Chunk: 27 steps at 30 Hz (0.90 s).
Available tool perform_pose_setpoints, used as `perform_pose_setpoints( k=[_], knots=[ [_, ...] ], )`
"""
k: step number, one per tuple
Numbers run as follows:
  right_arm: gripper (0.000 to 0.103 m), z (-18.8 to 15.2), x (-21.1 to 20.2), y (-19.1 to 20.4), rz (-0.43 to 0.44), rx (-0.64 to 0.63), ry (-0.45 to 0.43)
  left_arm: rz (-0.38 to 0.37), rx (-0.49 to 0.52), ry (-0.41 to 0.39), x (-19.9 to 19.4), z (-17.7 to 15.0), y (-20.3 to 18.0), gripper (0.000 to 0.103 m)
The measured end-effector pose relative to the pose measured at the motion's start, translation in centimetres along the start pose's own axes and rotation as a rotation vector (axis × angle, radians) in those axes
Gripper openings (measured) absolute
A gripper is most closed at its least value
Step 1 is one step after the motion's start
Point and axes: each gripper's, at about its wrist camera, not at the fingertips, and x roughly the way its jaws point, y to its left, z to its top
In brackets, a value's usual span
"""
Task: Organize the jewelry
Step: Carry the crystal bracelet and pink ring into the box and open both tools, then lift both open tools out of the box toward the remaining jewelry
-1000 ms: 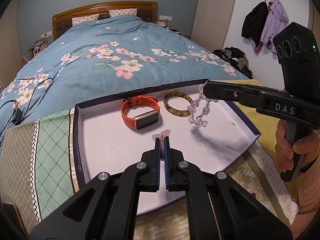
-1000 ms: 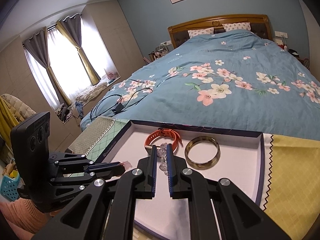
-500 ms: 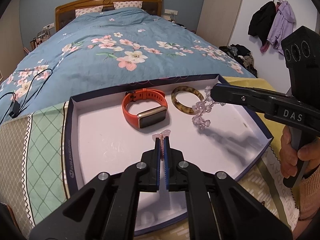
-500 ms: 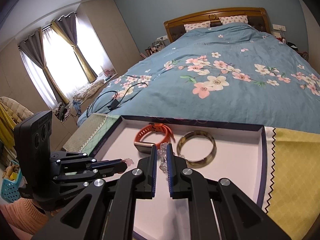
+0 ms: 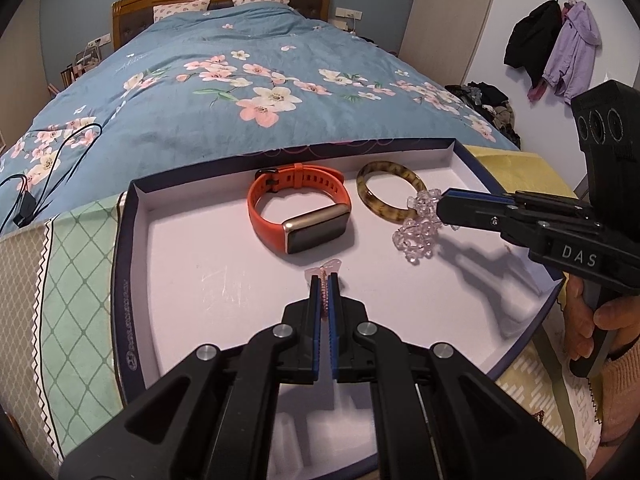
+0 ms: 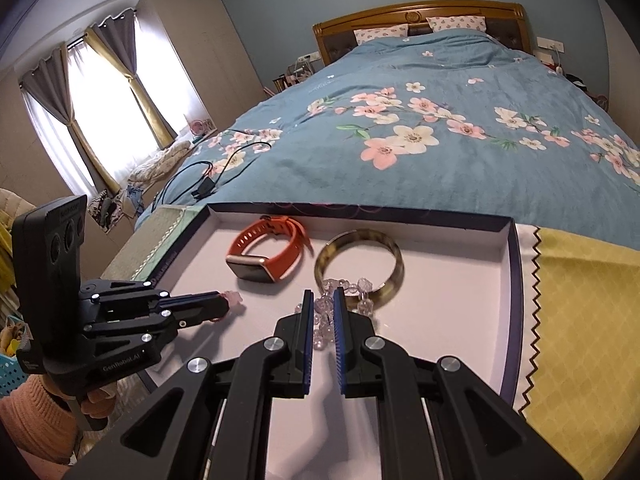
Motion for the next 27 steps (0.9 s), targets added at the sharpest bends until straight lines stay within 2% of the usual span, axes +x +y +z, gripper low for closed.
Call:
perform_pose_setpoints(
  k=[8, 11, 14, 15, 16, 20, 26, 27],
  knots=[
    [0.011, -0.1, -0.3, -0.2, -0.031, 0.014, -0.006, -0.003, -0.009, 0.012, 1.1, 1.0, 0.1, 0.004],
    [0.016, -0.2, -0.9, -0.2, -0.039, 0.013, -0.018, -0.001, -0.027, 0.009, 1.1, 1.0, 0.2, 0.007],
    [0.016, -0.3, -1.5, -0.3, -0.04, 0.011, -0.025, 0.016, -0.03, 0.0, 0.8, 1.0, 0.3, 0.014],
    [0.016, -0.4, -1.5, -0.3, -0.04, 0.011, -0.024, 0.018, -0.033, -0.003, 0.7, 0.9, 0.3, 0.022],
    [0.016, -0.5, -1.6, -0.3, -0.043, 0.011, -0.024, 0.021, -0.039, -0.009, 0.4, 0.9, 0.3, 0.027],
    [0.017, -0.7, -2.2, -0.4, -0.038, 0.021, -0.027, 0.028, -0.051, -0.043, -1.0, 0.6, 0.5, 0.032],
    [0.025, -1.6, -4.7, 0.7, -0.01, 0.0, -0.065, 0.035, -0.043, -0.132, -5.4, -0.5, 0.2, 0.036],
    [0.03, -1.8, -5.2, 0.9, -0.004, -0.005, -0.071, 0.031, -0.041, -0.152, -6.3, -0.9, 0.1, 0.037]
  ],
)
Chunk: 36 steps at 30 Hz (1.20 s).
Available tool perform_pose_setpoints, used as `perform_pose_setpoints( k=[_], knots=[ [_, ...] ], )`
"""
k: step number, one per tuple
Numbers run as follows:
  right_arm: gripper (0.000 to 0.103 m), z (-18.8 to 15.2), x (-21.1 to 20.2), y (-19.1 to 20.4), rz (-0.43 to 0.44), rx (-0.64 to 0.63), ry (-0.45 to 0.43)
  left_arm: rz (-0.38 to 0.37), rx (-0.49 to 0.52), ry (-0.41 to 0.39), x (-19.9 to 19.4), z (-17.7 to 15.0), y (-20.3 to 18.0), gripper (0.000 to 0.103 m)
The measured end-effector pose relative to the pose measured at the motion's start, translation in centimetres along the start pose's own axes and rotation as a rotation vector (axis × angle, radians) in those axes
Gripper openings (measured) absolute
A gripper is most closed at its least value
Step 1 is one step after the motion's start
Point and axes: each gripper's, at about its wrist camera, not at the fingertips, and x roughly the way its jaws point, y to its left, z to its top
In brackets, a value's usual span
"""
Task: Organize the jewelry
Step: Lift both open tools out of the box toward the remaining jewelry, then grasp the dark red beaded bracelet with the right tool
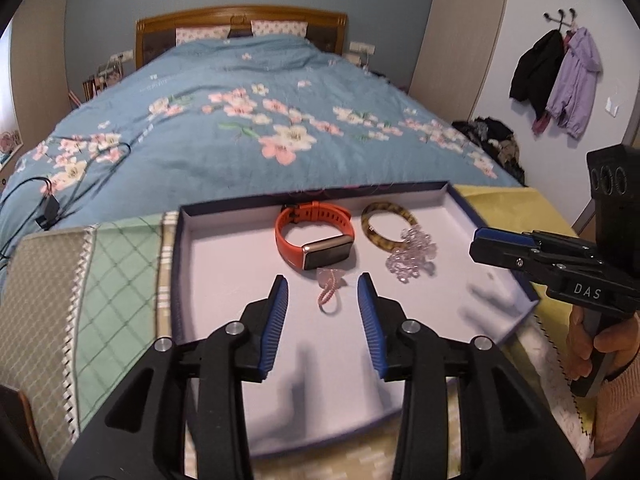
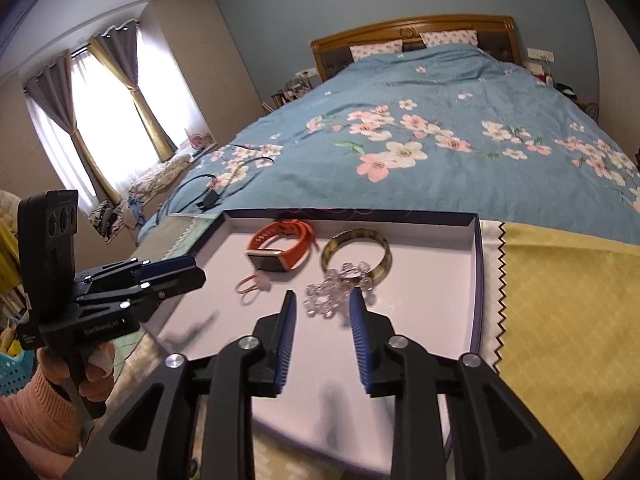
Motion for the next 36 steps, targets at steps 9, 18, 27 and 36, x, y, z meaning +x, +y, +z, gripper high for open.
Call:
perform_pose_setpoints(
  k=[9, 18, 27, 36],
  knots=[
    [0.037, -3.9, -3.4, 3.1, 0.049, -0.096, 0.037, -0.043, 0.02, -0.043, -6.1, -3.7, -0.6, 0.04],
    [0.037, -9.0, -4.2, 4.4, 0.048, -0.149, 0.153, -0.071, 0.041, -0.009, -8.2, -8.1, -2.5, 0.043],
    [0.035, -11.3, -4.2, 4.8, 0.065, -0.133, 0.205, -0.093, 0.019, 0.034, -8.1, -10.9, -3.3, 0.043],
    [0.012, -11.3, -3.7, 4.8, 0.081, -0.109, 0.223, -0.102, 0.008, 0.048, -8.2, -11.9, -3.2, 0.044]
  ],
)
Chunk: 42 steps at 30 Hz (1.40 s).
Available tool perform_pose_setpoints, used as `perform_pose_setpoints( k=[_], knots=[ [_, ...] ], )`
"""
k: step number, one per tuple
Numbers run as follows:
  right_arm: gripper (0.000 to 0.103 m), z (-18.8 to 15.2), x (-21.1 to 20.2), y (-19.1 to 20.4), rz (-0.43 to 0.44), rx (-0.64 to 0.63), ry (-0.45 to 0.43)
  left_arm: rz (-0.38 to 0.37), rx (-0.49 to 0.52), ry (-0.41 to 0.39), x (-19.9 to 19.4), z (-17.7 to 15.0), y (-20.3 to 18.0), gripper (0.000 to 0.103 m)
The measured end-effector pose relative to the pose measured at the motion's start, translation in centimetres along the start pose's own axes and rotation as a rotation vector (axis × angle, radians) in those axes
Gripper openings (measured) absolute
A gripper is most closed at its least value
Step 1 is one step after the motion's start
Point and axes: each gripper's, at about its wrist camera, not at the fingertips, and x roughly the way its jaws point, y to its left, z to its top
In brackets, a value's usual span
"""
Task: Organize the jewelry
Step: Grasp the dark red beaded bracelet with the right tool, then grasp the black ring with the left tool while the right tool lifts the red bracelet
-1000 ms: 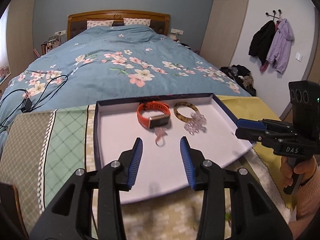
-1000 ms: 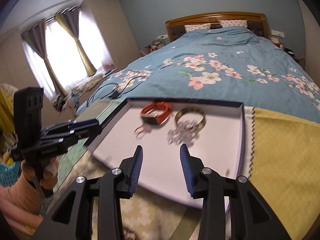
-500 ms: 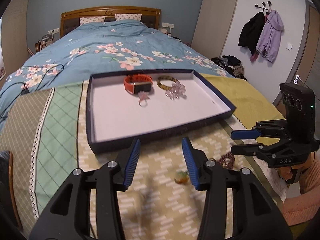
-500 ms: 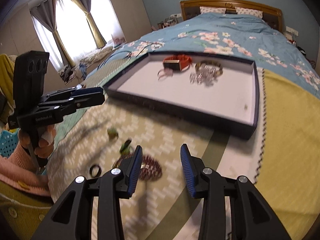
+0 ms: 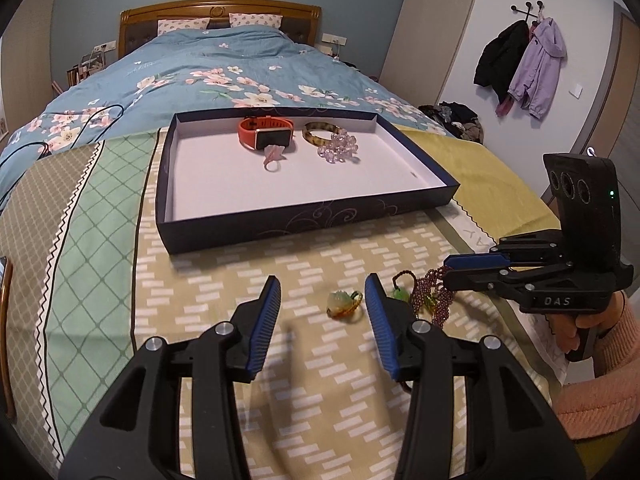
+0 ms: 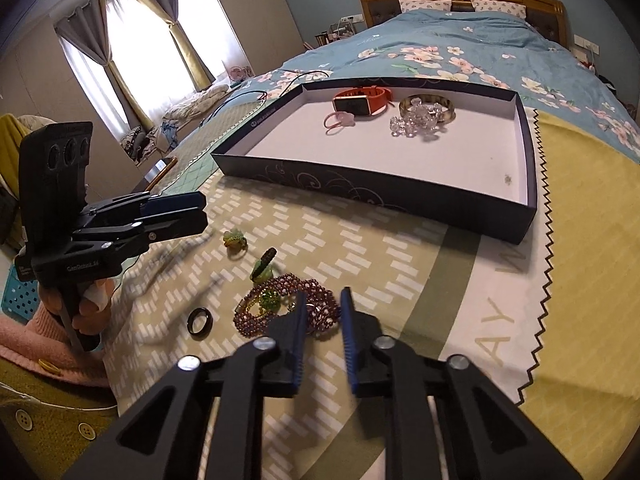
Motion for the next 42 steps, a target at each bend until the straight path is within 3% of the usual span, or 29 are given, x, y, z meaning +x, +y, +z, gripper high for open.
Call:
perform_pose_setpoints(
  k=[3, 9, 24, 42],
  knots=[
    [0.006, -0.1, -0.2, 0.0, 0.001, 0.001, -0.009, -0.001, -0.005, 0.004, 0.0, -0.2, 0.2, 0.044],
    [0.005, 0.2, -1.5, 1.0, 0.002, -0.023, -0.053, -0.01, 0.006, 0.002, -0.4, -0.5, 0.1, 0.044],
    [0.005, 1.4, -4.2, 3.5, 0.057, -0.058, -0.148, -0.018, 0.054, 0.017, -0.4, -1.2, -1.1, 0.044],
    [0.005, 2.2, -4.9, 2.5, 0.026, -0.027, -0.196, -0.019, 0.063, 0.026, 0.0, -1.3, -1.4, 0.042]
  ],
)
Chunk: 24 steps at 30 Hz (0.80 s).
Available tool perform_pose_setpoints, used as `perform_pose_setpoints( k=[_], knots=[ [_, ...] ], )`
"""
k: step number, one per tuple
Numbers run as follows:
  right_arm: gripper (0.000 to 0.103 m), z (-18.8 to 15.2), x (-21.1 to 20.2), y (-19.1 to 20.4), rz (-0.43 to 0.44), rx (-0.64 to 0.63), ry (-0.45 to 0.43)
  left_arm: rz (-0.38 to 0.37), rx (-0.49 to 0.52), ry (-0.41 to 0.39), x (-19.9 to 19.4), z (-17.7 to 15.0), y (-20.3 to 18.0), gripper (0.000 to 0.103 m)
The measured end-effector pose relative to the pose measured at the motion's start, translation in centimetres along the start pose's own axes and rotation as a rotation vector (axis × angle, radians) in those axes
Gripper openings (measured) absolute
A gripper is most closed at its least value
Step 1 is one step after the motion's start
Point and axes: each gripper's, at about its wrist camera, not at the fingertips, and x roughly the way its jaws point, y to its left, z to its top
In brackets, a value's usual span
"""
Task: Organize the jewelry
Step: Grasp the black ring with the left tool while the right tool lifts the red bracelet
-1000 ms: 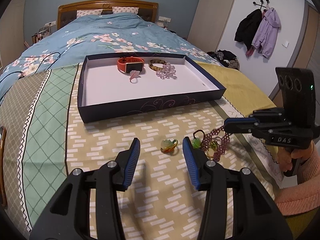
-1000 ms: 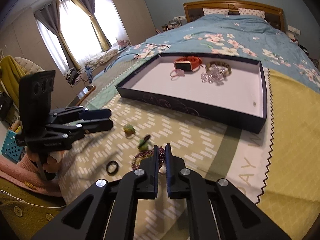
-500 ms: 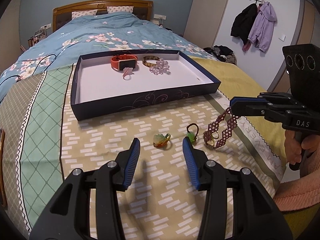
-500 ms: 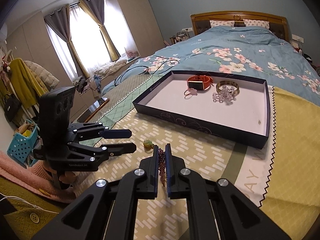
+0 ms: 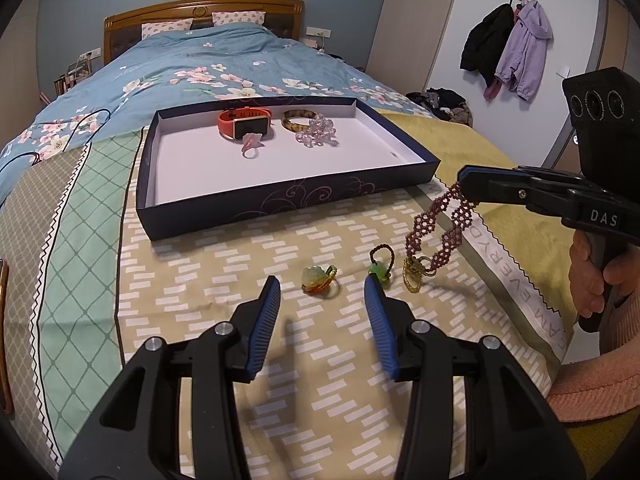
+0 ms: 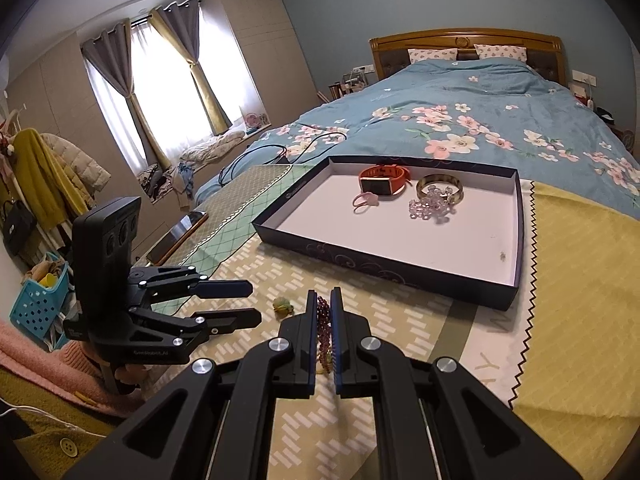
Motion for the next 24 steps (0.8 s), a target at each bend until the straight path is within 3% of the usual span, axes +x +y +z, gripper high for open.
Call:
perform_pose_setpoints(
  k=[10, 24],
  knots=[
    [0.005, 0.4, 0.4, -1.3, -0.015, 0.044, -0.02, -0.002, 0.016, 0.015, 0.5, 0.2, -0.4, 0.041],
    [0.005, 1.1, -0.1, -1.4, 0.0, 0.051, -0.056, -0.099, 0.113, 0.053, -0.1, -1.3, -2.8, 0.041]
  ],
)
